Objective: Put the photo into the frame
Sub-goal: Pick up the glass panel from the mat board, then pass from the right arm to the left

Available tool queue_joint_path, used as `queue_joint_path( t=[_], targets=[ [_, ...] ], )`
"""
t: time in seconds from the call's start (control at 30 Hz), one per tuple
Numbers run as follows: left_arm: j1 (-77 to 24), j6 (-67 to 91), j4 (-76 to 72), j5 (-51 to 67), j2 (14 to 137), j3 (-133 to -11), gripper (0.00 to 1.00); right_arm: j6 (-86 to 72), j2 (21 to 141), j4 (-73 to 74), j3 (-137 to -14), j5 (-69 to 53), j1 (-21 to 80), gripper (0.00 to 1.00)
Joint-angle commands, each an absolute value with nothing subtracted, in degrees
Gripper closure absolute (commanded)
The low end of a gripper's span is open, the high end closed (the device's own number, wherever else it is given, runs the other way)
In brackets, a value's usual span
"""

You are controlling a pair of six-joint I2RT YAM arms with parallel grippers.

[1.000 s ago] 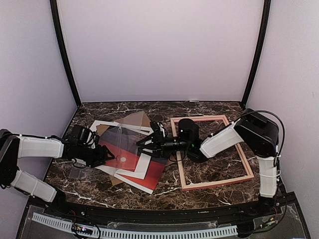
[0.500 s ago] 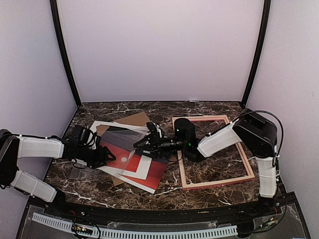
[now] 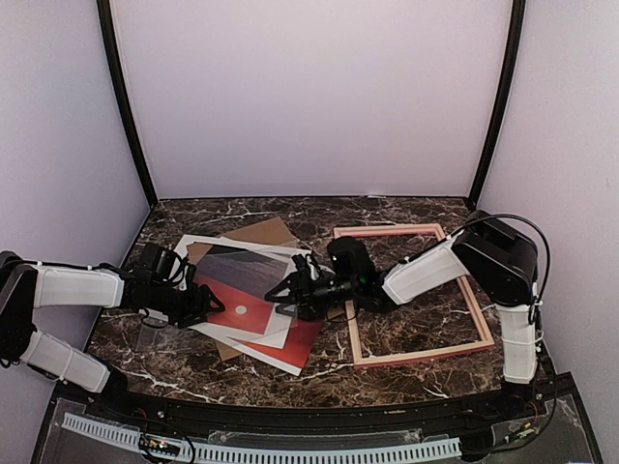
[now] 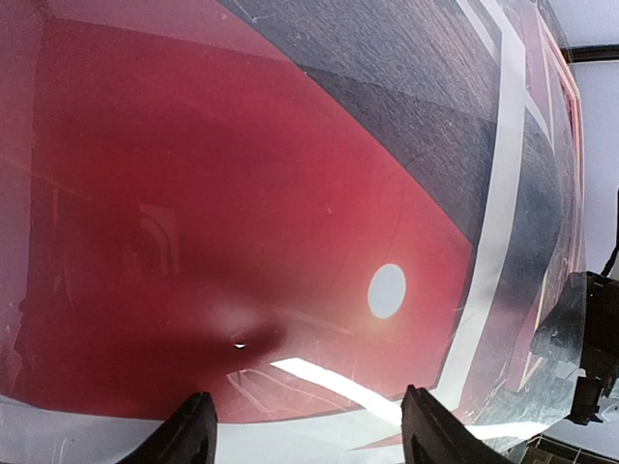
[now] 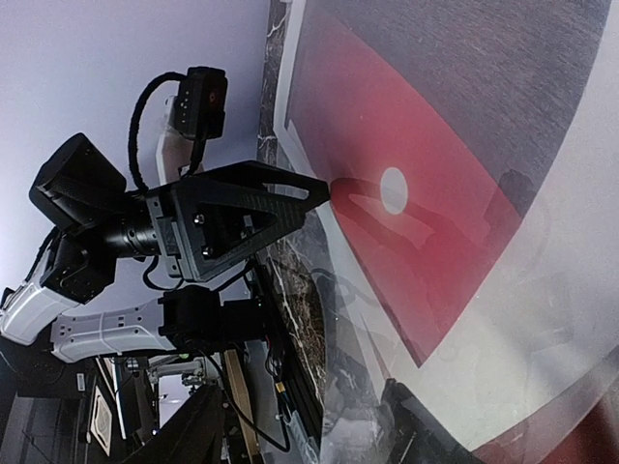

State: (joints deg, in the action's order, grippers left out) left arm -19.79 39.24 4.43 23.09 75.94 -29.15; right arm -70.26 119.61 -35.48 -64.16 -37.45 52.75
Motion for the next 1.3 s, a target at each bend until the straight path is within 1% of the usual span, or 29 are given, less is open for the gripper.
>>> queue_joint_path(
  t=[0.0,0.1,0.2,0.3,0.43,0.47,0.6,0.63,0.7,0.8,0.93,1.1,1.27],
  targets=[
    [-20.5,39.3,11.5,22.8,76.8,-27.5,0.32,-69.1,119.3,-33.4,-63.3,-35.2,52.2,0.46],
    [-20.5,39.3,11.5,22.7,76.9,-27.5,0.32,-68.2,119.8,-31.2,-64.1,-34.8,52.0,0.52],
    [-20.5,38.8,11.7,22.6,76.7,-28.1,0.32,-66.8,120.2,-27.9,-65.2,-33.8,51.8,0.62],
    [-20.5,36.9,13.0,22.2,75.3,-29.4,0.31,-62.2,119.0,-21.4,-67.2,-32.1,51.3,0.75],
    [-20.5,31.8,16.9,19.5,71.1,-34.0,0.24,-50.5,114.0,-7.4,-71.3,-29.2,50.0,0.98],
    [-20.5,30.9,17.5,18.5,69.3,-36.1,0.22,-47.9,112.5,-4.8,-72.0,-28.9,49.6,1.0],
    [-20.5,24.0,19.7,18.1,64.6,-42.6,0.16,-38.2,106.0,3.3,-73.5,-32.3,47.4,1.0],
    [-20.5,23.0,20.0,18.5,63.6,-45.2,0.08,-35.3,104.3,5.4,-73.8,-33.7,47.2,1.0],
    [-20.5,20.1,21.1,20.4,62.7,-49.2,0.02,-29.0,100.7,11.0,-75.0,-35.8,46.9,1.0],
    [-20.5,14.4,24.0,25.1,62.5,-55.2,0.01,-17.3,94.9,21.8,-77.5,-36.7,46.8,1.0],
    [-20.5,6.7,27.8,31.4,63.4,-62.5,0.01,-8.3,87.2,32.9,-78.7,-37.3,46.8,1.0],
    [-20.5,-0.7,30.8,36.1,65.5,-69.5,0.01,-3.1,80.0,40.9,-79.7,-36.9,46.9,1.0],
    [-20.5,-7.1,31.0,41.9,68.9,-73.8,0.01,-1.0,76.8,47.4,-80.9,-36.2,47.3,1.0]
  ],
)
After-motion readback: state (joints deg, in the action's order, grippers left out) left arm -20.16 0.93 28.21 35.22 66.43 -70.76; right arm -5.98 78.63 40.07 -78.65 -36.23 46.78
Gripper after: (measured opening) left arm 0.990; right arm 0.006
